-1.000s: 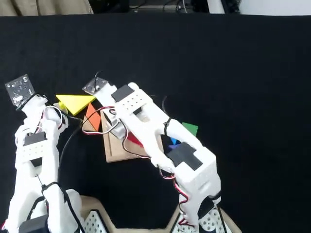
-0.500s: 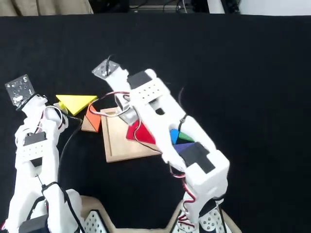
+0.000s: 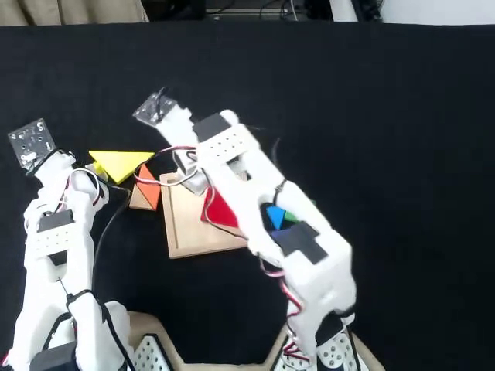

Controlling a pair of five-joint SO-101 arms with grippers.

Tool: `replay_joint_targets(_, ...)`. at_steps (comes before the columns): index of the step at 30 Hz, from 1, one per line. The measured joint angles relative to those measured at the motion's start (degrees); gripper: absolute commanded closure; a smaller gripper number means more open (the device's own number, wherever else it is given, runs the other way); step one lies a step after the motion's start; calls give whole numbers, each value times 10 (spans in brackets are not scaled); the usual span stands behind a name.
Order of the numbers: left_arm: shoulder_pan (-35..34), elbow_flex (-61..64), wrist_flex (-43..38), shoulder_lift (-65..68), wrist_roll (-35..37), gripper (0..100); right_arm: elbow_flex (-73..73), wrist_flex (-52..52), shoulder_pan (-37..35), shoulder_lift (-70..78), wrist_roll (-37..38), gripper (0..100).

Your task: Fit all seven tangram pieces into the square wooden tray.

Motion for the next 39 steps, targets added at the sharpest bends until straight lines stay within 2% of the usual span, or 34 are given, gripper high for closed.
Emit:
replay_joint_targets(7, 0, 0, 0, 0, 0, 820, -77, 41, 2, 87, 0, 987)
replay_joint_targets(10, 0, 0, 0, 0, 0, 820, -101, 62, 25, 105, 0, 987)
replay_joint_targets(16, 0, 0, 0, 0, 0, 820, -114, 90, 94, 111, 37, 987)
replay_joint_targets(24, 0, 0, 0, 0, 0, 820, -127, 158, 94, 85, 48, 987)
replay_joint_targets(39, 0, 0, 0, 0, 0, 820, 8, 153, 80, 83, 88, 987)
